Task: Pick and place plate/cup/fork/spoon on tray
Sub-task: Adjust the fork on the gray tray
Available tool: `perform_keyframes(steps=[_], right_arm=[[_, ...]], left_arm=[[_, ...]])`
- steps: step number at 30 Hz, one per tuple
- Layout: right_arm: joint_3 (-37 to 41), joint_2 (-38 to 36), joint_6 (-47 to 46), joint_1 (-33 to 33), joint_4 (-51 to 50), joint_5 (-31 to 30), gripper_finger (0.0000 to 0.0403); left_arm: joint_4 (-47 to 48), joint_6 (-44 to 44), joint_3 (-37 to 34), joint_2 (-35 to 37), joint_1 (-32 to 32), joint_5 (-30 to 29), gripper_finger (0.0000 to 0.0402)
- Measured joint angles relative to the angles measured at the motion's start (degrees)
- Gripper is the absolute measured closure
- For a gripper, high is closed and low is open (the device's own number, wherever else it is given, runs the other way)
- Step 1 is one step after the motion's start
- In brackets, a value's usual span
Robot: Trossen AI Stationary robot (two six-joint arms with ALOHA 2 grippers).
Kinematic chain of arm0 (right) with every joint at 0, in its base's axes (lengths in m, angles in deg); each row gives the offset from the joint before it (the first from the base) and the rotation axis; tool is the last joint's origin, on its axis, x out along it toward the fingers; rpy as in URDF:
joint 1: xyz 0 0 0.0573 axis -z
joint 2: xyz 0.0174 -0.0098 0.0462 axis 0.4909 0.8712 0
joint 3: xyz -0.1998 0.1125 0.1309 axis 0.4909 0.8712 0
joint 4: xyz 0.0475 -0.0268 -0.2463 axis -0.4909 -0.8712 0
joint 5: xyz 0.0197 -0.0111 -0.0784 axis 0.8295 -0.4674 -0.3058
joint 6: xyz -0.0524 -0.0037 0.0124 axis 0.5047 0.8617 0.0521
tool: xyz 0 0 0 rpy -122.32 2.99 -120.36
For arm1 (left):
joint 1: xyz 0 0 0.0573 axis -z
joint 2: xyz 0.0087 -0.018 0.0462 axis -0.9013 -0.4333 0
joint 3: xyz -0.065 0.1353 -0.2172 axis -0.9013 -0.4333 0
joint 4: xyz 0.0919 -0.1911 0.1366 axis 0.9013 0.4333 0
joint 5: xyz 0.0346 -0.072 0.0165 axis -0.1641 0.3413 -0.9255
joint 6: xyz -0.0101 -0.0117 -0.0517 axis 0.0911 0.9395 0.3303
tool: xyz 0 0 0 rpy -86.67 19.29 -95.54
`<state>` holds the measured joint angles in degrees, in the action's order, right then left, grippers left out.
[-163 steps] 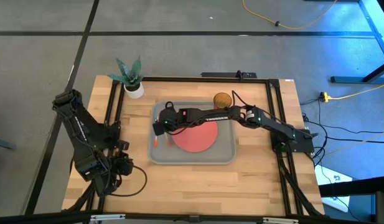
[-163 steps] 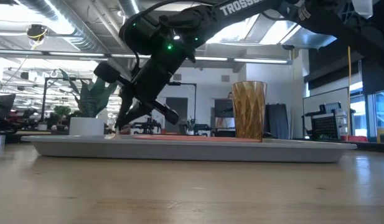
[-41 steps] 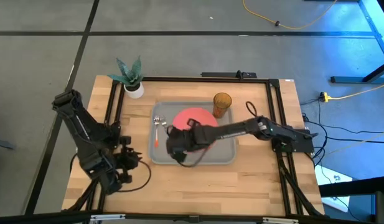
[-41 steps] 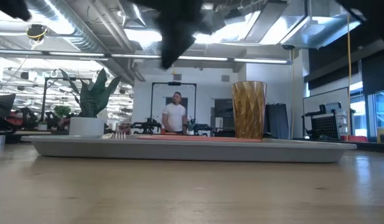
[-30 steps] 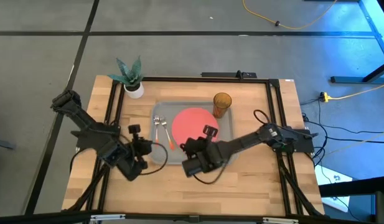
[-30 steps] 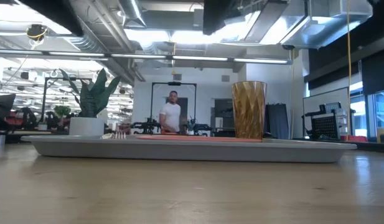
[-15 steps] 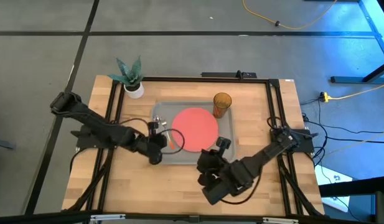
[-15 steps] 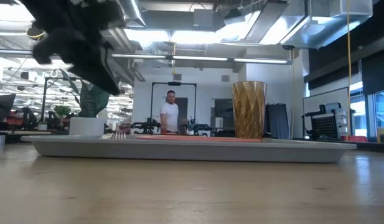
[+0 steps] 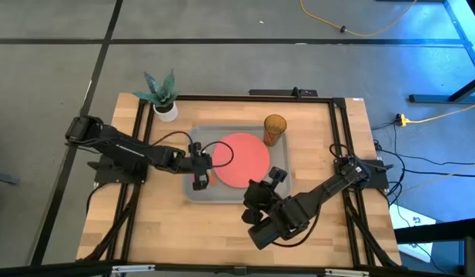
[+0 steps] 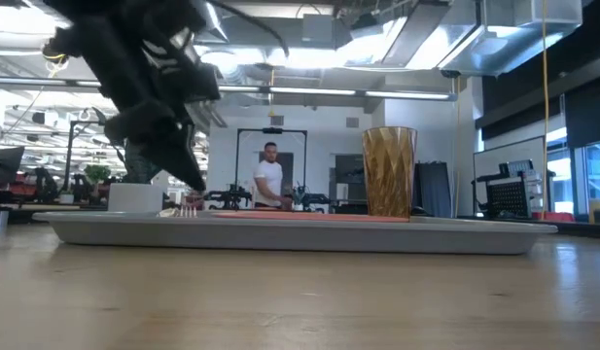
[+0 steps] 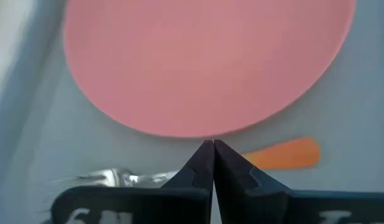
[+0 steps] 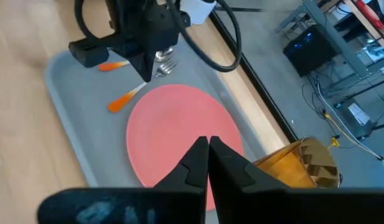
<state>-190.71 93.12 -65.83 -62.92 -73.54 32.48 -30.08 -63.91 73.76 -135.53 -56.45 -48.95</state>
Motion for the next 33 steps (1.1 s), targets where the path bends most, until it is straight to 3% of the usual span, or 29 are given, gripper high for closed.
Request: perform_keyframes(steps=[17,29,33], right_arm=[[0.12,0.08,-0.88,-0.09,0.06,0.38,0.0389],[0.12,0.08,-0.9,-0.09,0.06,0.37,0.0389],[0.12,0.08,-0.9,-0.09,0.06,0.37,0.0393]], left_arm=[[-3.65,1.95,0.0,-9.4,-4.64,4.75,0.0401],[-2.63,0.02,0.09,-9.2,-4.34,8.71,0.0401],[2.65,-0.96,1.83,-8.71,-4.32,9.01,0.0401]])
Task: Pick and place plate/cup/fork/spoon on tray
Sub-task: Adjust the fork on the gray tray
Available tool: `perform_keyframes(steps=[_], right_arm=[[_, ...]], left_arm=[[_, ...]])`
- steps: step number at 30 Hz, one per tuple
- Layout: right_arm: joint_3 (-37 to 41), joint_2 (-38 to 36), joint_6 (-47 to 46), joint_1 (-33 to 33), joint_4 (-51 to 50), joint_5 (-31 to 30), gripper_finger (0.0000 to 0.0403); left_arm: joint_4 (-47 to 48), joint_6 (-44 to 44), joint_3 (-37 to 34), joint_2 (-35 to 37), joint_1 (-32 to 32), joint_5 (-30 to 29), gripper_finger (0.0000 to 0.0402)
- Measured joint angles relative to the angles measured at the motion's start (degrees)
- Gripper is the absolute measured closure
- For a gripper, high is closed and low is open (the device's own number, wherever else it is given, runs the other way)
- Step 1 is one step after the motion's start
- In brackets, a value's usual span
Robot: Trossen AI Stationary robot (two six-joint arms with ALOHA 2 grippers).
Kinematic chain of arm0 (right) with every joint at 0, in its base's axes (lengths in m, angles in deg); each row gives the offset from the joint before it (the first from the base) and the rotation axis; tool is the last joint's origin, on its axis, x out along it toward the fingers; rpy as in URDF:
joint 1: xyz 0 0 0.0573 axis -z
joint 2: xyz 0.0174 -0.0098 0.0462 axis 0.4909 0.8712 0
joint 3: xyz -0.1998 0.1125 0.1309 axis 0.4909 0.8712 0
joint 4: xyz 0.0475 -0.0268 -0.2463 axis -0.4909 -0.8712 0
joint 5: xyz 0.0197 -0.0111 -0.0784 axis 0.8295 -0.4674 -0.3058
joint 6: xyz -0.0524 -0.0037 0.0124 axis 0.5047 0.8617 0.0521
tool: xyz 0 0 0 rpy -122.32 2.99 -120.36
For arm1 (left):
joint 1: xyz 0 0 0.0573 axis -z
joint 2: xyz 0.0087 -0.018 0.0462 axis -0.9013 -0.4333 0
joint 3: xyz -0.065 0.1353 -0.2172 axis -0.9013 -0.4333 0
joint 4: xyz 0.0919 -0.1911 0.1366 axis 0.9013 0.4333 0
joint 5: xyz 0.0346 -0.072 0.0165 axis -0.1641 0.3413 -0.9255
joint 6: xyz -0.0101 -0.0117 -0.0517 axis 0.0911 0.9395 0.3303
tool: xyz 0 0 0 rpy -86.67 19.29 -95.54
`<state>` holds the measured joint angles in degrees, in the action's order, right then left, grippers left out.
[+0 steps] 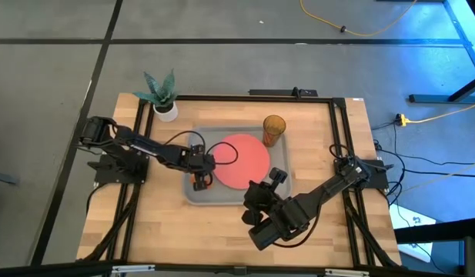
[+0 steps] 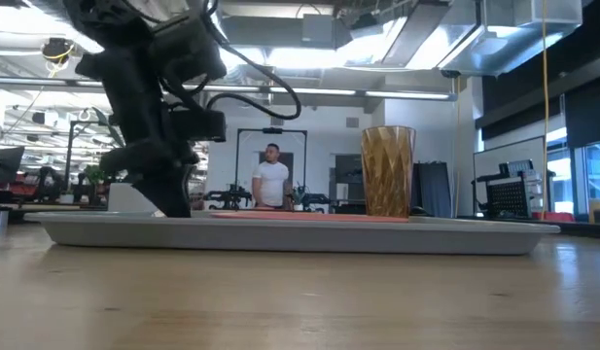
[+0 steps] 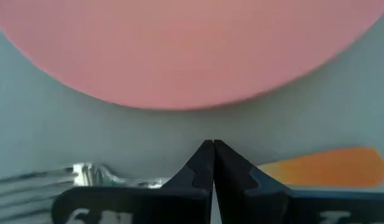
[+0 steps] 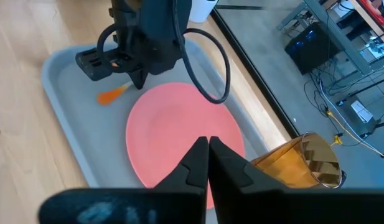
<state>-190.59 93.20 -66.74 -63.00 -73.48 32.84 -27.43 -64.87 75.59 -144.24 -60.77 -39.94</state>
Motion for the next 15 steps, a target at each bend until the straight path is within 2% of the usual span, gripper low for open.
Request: perform_keyframes(steps=[6,9,15], right_arm=[[0.0,0.0,-0.02,0.0,0.0,0.0,0.0392],[-0.02,0.0,-0.07,0.0,0.0,0.0,0.0388],[-0.02,0.0,-0.13,0.0,0.02,0.02,0.0392]], left_arm=[[6.79,-3.35,6.54,1.3,1.35,-0.73,0.0402],[11.35,-3.6,10.21,1.5,3.08,-2.87,0.0402],[25.05,1.01,12.23,1.57,4.33,-3.9,0.0402]])
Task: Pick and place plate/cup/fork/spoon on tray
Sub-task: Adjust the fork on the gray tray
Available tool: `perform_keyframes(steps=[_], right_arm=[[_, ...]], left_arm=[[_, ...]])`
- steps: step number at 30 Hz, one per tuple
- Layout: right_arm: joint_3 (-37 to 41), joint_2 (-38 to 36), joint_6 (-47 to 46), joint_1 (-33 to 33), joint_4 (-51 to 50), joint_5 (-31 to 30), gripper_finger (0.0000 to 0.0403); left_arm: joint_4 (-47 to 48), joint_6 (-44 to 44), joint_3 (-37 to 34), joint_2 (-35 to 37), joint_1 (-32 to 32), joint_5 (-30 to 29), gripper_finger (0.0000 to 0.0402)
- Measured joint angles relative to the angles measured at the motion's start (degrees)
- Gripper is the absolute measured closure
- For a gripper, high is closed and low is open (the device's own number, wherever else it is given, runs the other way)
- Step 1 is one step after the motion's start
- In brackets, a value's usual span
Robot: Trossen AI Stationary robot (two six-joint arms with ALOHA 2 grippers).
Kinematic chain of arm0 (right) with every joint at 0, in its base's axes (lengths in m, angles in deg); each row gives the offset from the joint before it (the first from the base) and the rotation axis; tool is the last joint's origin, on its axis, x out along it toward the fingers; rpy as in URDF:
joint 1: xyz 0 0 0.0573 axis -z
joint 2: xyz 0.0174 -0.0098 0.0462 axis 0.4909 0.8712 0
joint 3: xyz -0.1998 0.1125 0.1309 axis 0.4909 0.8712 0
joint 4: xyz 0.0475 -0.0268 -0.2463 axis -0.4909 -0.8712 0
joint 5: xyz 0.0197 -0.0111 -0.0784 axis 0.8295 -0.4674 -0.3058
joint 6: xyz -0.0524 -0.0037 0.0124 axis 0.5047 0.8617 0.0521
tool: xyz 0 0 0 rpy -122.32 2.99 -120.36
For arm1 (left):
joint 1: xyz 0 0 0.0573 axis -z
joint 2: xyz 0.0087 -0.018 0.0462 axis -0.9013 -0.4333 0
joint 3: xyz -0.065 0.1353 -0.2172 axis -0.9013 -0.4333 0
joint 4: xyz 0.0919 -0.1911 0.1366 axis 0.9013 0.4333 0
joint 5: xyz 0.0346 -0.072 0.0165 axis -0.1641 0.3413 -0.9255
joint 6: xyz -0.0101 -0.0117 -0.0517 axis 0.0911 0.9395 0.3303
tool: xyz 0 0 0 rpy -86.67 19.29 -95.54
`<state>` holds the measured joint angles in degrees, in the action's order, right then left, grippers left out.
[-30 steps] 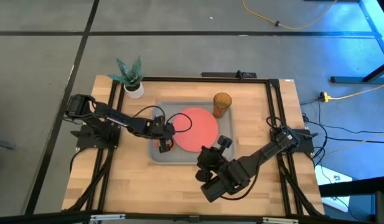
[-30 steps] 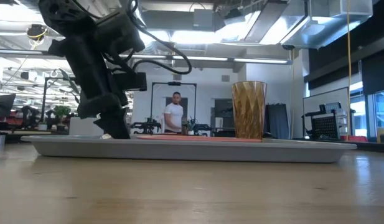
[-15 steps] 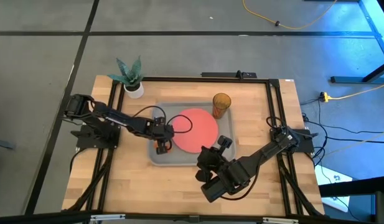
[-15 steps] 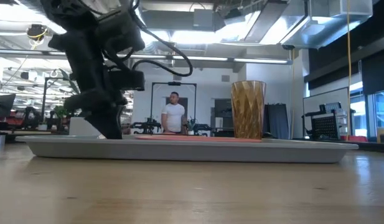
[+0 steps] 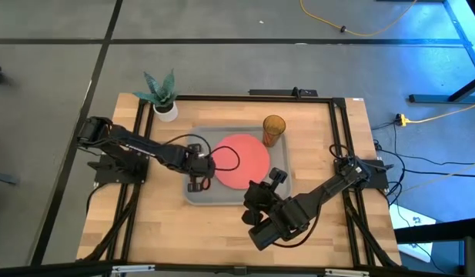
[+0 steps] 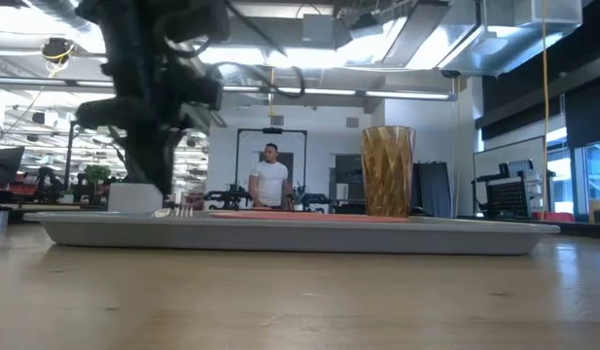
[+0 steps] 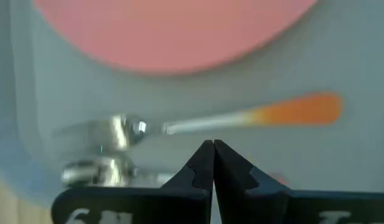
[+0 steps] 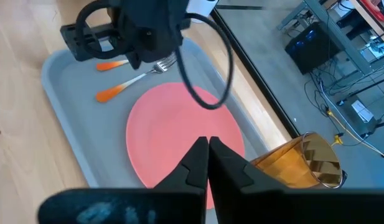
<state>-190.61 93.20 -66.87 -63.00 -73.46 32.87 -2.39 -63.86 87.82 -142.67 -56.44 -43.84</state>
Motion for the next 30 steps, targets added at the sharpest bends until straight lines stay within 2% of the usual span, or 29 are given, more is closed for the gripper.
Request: perform_keyframes(steps=[3,12,30], right_arm=[[0.0,0.0,-0.02,0.0,0.0,0.0,0.0395],[0.0,0.0,-0.11,0.0,0.22,0.0,0.0389],[0.0,0.02,-0.11,0.0,0.33,0.0,0.0395]], left_arm=[[2.16,1.39,-1.5,-0.02,-0.11,-1.7,0.0402],[-4.9,-1.12,-6.55,-0.02,-4.29,-3.04,0.0401],[-7.06,-2.67,-7.35,-0.75,-9.5,0.33,0.0401]])
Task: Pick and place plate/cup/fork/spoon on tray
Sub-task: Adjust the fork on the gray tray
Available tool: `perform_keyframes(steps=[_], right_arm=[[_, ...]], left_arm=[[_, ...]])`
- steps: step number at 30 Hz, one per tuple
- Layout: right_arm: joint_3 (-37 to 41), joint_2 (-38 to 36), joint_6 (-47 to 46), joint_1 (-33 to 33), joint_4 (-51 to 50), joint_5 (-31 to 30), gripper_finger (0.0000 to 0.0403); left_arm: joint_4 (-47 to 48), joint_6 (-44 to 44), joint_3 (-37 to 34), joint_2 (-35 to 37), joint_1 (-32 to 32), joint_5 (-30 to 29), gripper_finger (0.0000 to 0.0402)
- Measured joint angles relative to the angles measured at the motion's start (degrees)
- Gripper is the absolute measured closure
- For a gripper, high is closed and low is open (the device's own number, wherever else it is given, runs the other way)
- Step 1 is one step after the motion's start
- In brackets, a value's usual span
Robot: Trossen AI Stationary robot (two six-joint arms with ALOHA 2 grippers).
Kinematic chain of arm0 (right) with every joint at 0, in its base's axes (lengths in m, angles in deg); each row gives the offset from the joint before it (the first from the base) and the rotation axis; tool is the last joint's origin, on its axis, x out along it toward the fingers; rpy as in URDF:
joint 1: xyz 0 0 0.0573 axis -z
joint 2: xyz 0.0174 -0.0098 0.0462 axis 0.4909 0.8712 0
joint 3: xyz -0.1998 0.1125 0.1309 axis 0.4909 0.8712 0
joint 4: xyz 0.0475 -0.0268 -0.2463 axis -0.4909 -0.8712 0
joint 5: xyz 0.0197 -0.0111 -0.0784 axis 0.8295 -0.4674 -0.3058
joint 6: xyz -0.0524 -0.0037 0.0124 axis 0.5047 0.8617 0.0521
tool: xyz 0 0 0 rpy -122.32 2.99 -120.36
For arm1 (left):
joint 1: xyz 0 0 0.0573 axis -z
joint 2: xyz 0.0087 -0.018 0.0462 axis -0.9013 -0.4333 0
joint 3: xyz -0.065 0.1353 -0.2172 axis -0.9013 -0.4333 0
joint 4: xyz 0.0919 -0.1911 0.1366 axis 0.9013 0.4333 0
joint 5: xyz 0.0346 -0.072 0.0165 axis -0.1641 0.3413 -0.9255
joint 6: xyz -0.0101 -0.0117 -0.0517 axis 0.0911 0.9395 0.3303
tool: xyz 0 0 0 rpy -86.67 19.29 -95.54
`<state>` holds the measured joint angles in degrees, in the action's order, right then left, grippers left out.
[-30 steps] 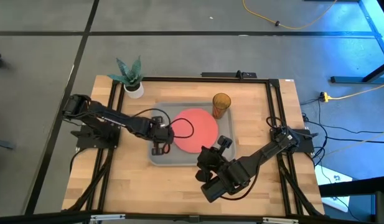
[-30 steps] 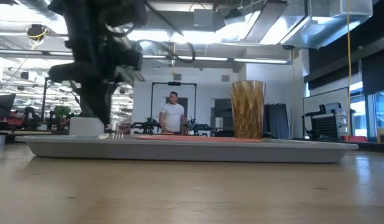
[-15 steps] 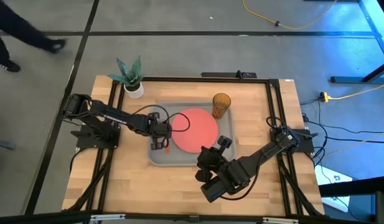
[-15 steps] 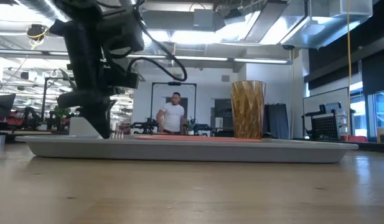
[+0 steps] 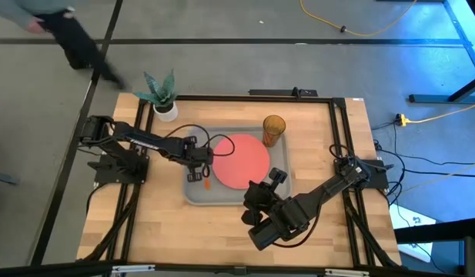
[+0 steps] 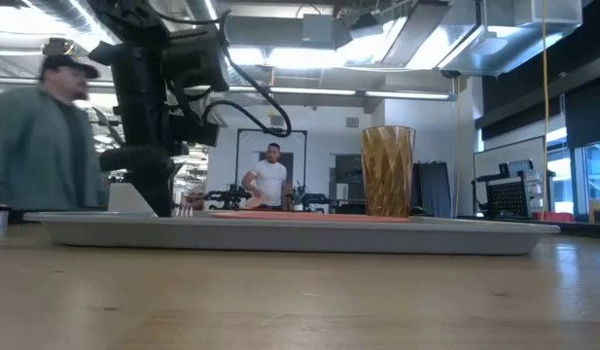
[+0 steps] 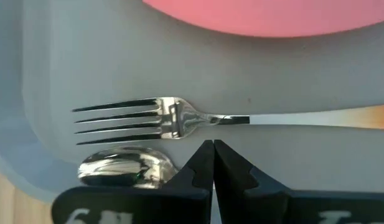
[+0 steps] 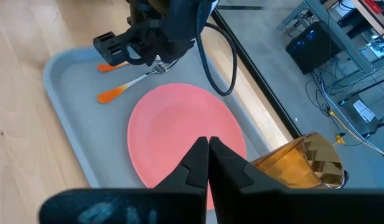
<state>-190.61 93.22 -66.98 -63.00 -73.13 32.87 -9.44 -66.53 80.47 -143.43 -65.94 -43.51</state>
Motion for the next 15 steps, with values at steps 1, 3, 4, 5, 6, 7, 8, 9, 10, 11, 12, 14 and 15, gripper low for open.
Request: perform_keyframes(steps=[1,3,4,5,6,7,8,9,10,11,12,14,15], right_arm=[[0.0,0.0,0.0,0.0,0.0,0.0,0.0396],[0.0,0.0,0.0,0.0,0.0,0.0,0.0398],[0.0,0.0,0.0,0.0,0.0,0.0,0.0398],[0.0,0.0,0.0,0.0,0.0,0.0,0.0396],[0.0,0.0,0.0,0.0,0.0,0.0,0.0394],[0.0,0.0,0.0,0.0,0.02,0.0,0.0392],[0.0,0.0,0.0,0.0,0.02,0.0,0.039],[0.0,0.0,0.0,0.0,0.06,0.0,0.0389],[0.0,0.0,0.0,0.0,0.04,0.0,0.0389],[0.0,0.0,0.0,0.0,0.07,0.0,0.039],[0.0,0.0,0.0,0.0,0.07,0.0,0.0392],[0.0,0.02,0.0,0.0,0.1,0.01,0.0396],[0.0,0.02,0.0,0.0,0.11,0.0,0.0397]], left_arm=[[-0.17,0.01,0.0,-0.39,-0.28,0.34,0.0401],[0.3,0.01,-0.02,-0.82,-0.66,0.59,0.0401],[-0.03,0.0,-0.01,-1.11,-0.78,0.87,0.0401],[-0.25,0.0,0.0,-1.51,-0.87,1.38,0.0401],[-0.16,-0.01,0.0,-1.91,-0.96,1.65,0.0401],[-0.19,-0.02,0.02,-2.11,-0.99,1.62,0.0401],[-0.25,-0.03,0.05,-2.36,-0.99,1.61,0.0401],[-0.33,-0.21,0.17,-2.64,-0.97,1.52,0.0401],[-0.43,-0.41,0.16,-2.76,-0.95,1.49,0.0401],[-0.67,-0.53,0.18,-2.87,-0.95,1.35,0.0401],[-0.85,-0.84,0.18,-2.89,-0.96,1.27,0.0401],[-1.26,-1.52,0.15,-2.95,-0.99,0.96,0.0401],[-1.37,-1.53,0.15,-2.99,-0.99,0.74,0.0401]])
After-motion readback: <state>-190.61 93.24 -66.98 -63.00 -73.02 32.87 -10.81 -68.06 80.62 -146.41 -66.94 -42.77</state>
